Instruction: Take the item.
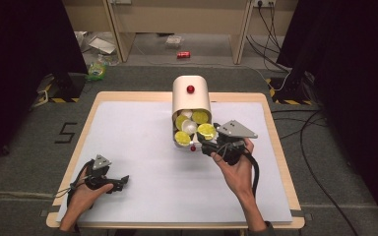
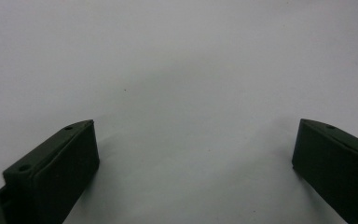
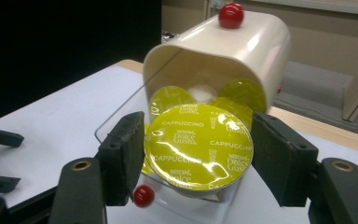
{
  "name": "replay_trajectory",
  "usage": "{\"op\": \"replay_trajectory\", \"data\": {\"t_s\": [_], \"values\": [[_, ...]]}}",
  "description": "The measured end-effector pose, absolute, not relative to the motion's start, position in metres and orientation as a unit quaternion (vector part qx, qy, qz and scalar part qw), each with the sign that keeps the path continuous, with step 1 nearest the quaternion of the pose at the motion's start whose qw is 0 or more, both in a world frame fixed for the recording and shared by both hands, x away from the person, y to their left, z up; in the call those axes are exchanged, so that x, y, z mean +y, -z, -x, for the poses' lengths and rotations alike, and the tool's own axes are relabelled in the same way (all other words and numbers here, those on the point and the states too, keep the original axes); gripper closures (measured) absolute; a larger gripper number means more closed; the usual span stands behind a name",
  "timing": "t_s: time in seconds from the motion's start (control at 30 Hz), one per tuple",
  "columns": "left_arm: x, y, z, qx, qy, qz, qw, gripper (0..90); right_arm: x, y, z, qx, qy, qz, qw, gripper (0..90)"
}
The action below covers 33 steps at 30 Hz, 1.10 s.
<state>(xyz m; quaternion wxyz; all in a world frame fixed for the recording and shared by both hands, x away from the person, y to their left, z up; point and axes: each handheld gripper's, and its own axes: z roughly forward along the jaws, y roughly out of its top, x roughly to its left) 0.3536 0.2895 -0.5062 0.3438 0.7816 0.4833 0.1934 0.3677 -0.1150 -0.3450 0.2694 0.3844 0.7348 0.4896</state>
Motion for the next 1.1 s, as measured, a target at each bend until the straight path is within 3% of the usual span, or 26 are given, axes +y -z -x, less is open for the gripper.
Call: {"op": "replay_trajectory", "data": {"t_s": [0.6, 1.1], "values": [[0.290, 0.506, -0.354, 0.483, -0.193, -0.782, 0.344, 0.0, -0.181, 0.354, -0.359, 0.707, -0.467, -0.442, 0.295, 37.4], [0.290, 0.506, -0.354, 0.483, -0.193, -0.782, 0.344, 0.0, -0.206, 0.370, -0.365, 0.695, -0.453, -0.472, 0.299, 37.5]]}}
